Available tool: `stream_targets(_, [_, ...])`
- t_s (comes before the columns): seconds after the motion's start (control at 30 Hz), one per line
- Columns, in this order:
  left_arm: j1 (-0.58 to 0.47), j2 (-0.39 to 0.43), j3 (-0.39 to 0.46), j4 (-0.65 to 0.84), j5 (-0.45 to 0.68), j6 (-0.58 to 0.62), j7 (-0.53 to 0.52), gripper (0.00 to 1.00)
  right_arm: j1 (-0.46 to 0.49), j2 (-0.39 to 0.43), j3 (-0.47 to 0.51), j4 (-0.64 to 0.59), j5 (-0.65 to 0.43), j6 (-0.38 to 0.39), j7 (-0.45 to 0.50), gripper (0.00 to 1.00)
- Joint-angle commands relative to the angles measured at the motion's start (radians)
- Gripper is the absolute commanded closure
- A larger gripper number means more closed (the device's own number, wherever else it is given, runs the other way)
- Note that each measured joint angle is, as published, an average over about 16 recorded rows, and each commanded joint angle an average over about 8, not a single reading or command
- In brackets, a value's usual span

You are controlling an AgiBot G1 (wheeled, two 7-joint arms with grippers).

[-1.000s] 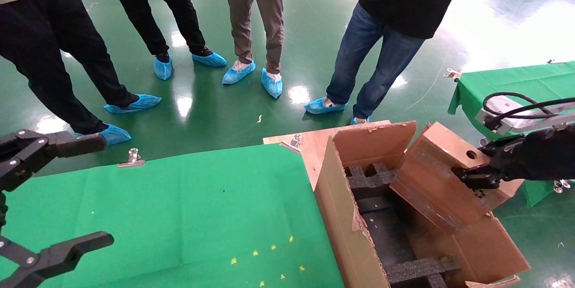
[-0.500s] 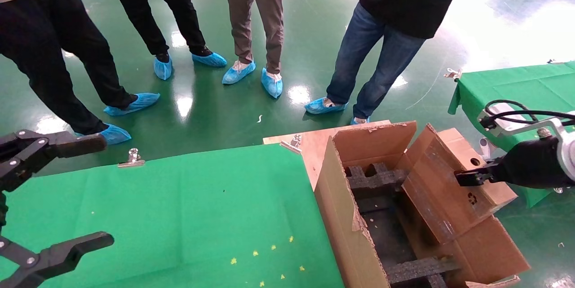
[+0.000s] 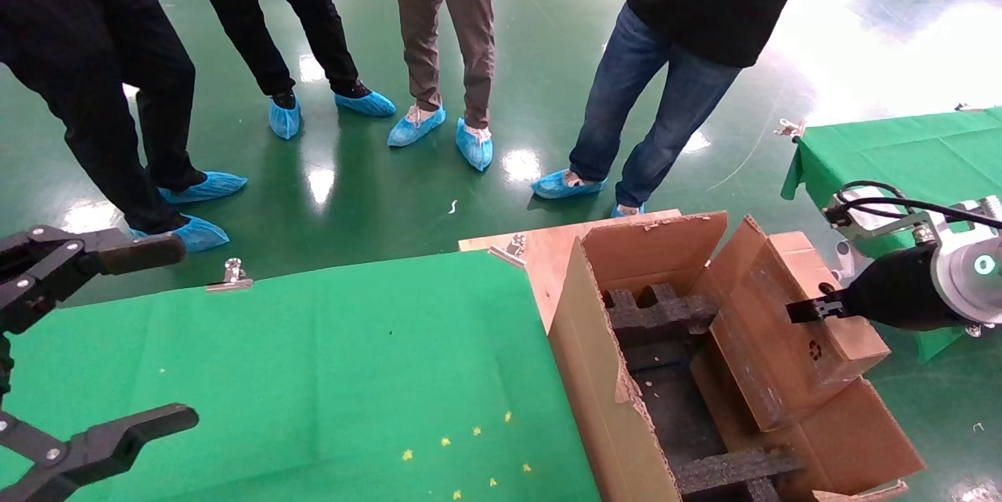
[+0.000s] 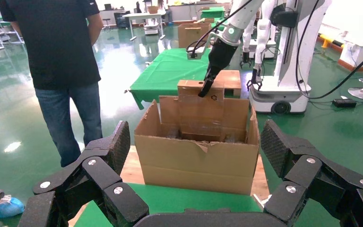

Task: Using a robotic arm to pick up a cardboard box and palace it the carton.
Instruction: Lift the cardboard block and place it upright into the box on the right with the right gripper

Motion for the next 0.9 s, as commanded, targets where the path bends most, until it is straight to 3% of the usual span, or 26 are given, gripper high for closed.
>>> stream_targets(0.03, [0.0, 0.0, 0.0, 0.0, 0.0, 0.0, 0.0, 0.0, -0.004, -0.008, -0.004, 0.0, -0.014, -0.005, 0.033, 1.0])
stream_targets(0.9, [0.0, 0.0, 0.0, 0.0, 0.0, 0.0, 0.0, 0.0, -0.084, -0.052, -0.055, 0.0, -0.105, 0.034, 0.129, 1.0])
